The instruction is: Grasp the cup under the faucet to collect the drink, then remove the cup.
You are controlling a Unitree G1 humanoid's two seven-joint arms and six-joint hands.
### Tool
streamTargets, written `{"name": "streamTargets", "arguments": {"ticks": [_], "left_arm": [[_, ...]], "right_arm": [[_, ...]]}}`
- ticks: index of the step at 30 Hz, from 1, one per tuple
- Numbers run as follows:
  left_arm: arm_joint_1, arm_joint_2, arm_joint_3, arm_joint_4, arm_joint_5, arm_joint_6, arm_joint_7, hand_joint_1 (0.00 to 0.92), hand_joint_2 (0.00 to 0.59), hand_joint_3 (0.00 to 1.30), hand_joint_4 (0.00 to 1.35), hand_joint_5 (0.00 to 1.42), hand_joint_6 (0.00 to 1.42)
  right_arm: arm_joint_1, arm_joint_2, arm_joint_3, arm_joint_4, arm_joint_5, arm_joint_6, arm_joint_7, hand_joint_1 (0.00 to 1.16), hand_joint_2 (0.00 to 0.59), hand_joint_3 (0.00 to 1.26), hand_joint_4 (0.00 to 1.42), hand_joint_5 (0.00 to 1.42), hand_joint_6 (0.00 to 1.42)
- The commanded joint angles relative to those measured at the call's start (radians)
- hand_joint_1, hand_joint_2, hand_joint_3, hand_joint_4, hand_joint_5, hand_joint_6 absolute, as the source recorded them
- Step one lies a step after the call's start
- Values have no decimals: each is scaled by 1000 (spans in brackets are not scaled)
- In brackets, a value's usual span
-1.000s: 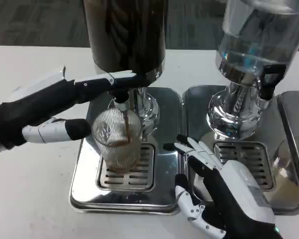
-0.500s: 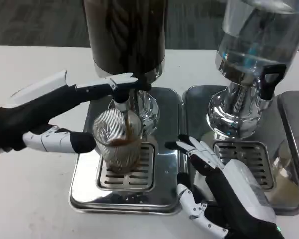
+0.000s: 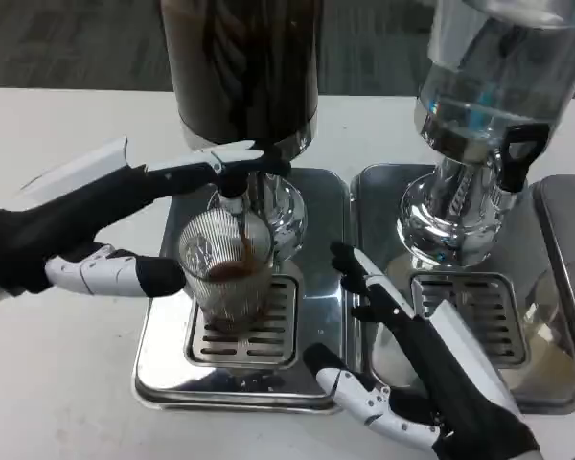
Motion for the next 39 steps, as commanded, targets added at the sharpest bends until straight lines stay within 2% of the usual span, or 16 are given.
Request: {"name": "streamTargets", "arguments": {"ticks": [1,10,18,31,39], "left_arm": [[20,16,-19,-6,25,-13,-15,0,49,173,63,85,105],[20,20,-22,-9,20,-8,-11,0,53,173,63,85,105],[28,-1,-50,-67,65,21,44,0,53,173,63,85,105],[35,16,-53,-72,69,22,76,0,53,173,63,85,105],[39,17,-52,-75,69,24,85,0,55,173,63,85,105]], "right_arm": [[-16,-1,-2,12,33,-8,23,481,274,27,76,111,206],[-36,6,-12,44,68,-11,30,456,264,25,46,77,198],[-43,-20,-54,68,104,-42,48,454,264,25,34,73,179],[-161,14,-36,142,127,-28,93,445,253,25,24,50,164],[-216,20,-33,177,135,-8,122,428,250,6,3,26,132]]}}
